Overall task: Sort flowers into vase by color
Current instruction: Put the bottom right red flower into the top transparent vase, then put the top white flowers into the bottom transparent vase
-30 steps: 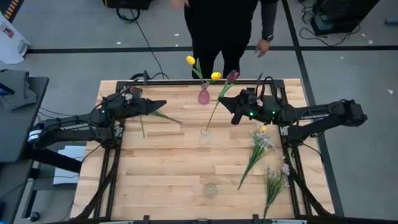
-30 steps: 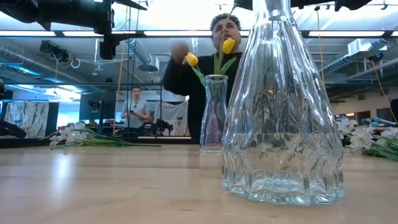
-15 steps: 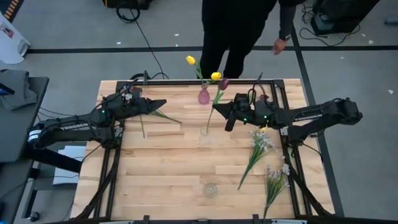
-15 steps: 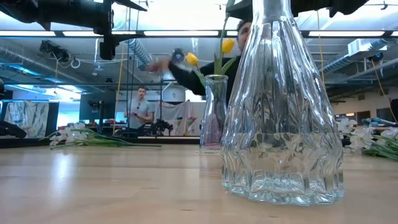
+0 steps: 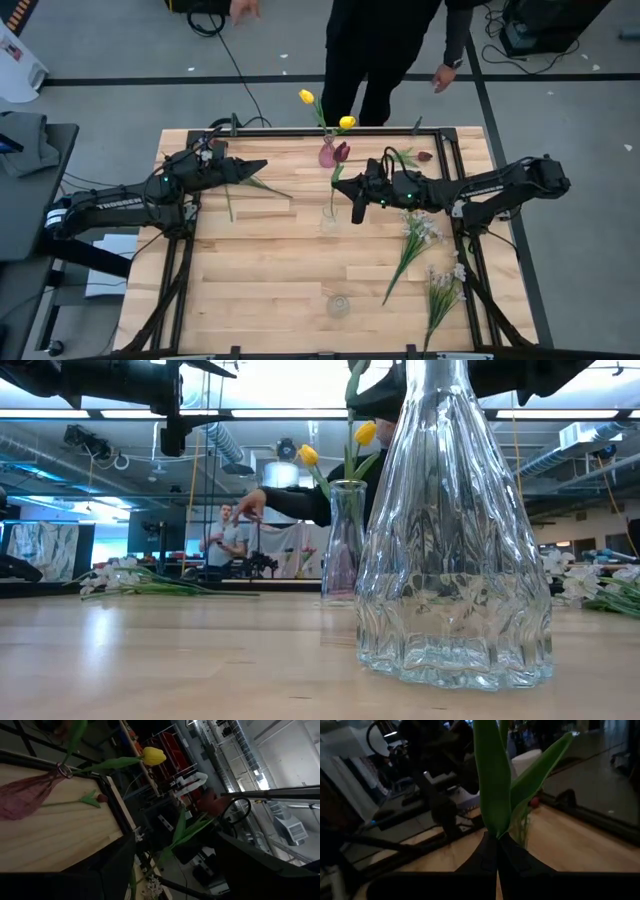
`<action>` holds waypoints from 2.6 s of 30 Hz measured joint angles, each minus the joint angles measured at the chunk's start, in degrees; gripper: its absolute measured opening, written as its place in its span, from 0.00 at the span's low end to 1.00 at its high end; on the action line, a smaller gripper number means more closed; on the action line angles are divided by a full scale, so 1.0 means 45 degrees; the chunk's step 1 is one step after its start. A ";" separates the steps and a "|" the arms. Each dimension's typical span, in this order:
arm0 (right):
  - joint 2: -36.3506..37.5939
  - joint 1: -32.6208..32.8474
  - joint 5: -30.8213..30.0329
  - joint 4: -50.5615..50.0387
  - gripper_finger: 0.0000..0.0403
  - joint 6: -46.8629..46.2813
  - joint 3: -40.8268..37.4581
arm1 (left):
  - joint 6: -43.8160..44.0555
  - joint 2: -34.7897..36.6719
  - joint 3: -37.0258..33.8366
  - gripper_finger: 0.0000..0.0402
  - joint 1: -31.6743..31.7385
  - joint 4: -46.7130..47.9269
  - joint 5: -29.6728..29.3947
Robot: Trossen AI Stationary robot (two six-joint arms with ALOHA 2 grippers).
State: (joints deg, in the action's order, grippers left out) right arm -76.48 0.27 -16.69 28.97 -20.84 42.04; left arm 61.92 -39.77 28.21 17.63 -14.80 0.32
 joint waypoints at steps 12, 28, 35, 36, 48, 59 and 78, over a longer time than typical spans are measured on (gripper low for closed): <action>-0.0655 -0.0005 -0.0522 -0.0088 0.02 0.0890 0.0000 | -0.0037 0.0000 0.0000 0.68 -0.0004 0.0003 -0.0011; -0.0696 -0.0005 0.0318 -0.0325 0.22 0.0971 -0.0005 | -0.0081 0.0000 0.0000 0.68 -0.0003 -0.0005 -0.0011; -0.0681 -0.0005 0.0552 -0.0073 0.37 0.0909 -0.0005 | -0.0081 0.0000 0.0000 0.68 0.0000 -0.0026 -0.0011; -0.0681 -0.0005 0.0697 -0.0065 0.39 0.0903 -0.0005 | -0.0081 0.0000 0.0000 0.68 -0.0003 -0.0026 -0.0011; 0.0870 -0.0011 0.1090 -0.0714 0.46 0.1346 -0.0005 | -0.0056 0.0000 0.0000 0.68 -0.0001 -0.0029 -0.0011; 0.4306 -0.0039 0.1126 -0.3820 0.46 -0.3657 0.0014 | -0.0478 0.0000 0.0000 0.68 -0.0002 0.0308 0.0564; 0.3997 0.1337 0.4726 -1.4129 0.39 -1.8703 0.0000 | -0.1142 0.0002 -0.0010 0.68 -0.0003 0.2760 0.0652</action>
State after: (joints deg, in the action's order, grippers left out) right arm -58.50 6.29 4.58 -34.61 -105.00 42.04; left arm 56.78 -39.76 28.16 17.62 -2.38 3.26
